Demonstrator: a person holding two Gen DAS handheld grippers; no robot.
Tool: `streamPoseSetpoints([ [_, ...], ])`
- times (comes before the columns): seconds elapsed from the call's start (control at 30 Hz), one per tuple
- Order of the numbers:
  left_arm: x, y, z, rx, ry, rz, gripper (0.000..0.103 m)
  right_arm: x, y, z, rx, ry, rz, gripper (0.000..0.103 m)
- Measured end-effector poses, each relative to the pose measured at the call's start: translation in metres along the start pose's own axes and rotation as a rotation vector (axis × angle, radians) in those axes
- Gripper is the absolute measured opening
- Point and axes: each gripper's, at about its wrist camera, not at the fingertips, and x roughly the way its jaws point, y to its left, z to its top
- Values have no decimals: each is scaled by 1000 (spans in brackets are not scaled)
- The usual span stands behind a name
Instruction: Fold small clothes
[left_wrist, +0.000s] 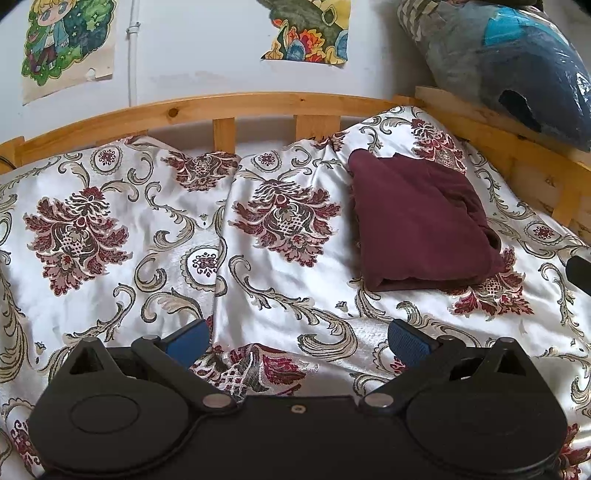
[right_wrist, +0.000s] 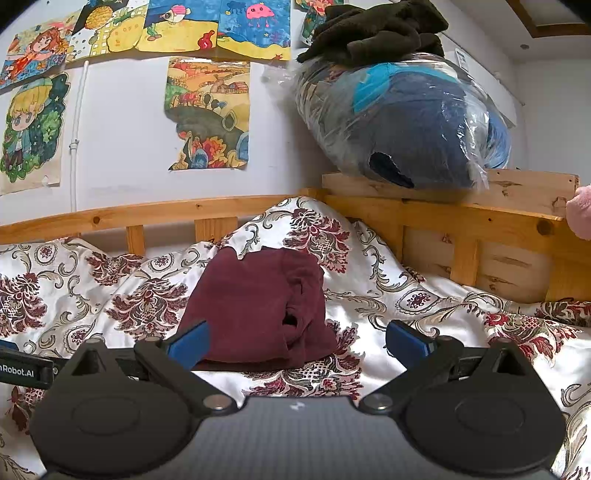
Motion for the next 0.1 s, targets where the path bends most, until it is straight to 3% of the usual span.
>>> streamPoseSetpoints([
  [0.1,0,0,0,1,0,1,102,0,0,0,0,1,0,103],
])
